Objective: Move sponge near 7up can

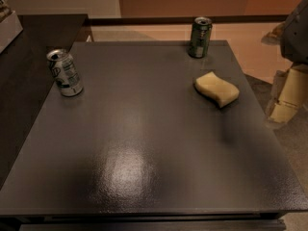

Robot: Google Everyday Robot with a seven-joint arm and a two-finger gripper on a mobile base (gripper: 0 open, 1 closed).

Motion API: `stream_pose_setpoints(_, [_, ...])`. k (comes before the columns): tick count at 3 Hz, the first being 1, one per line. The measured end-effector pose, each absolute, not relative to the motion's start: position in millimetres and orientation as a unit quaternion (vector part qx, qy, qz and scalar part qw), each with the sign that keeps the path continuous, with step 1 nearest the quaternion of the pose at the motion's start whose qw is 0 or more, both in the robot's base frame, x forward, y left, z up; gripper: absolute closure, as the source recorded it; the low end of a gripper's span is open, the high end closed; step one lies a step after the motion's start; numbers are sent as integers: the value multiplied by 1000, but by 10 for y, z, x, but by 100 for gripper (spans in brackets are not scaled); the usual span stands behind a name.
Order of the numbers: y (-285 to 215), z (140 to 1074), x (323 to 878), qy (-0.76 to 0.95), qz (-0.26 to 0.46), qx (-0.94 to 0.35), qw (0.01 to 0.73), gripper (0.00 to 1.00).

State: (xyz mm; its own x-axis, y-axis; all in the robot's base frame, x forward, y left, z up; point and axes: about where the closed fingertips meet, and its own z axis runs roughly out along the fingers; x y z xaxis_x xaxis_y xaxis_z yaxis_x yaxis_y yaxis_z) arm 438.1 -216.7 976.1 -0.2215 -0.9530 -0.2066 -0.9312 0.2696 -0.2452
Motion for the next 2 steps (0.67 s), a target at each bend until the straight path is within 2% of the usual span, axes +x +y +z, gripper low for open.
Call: stream_pose_setpoints(2, [-2082, 9757, 4551, 783, -23, -600, 160, 0])
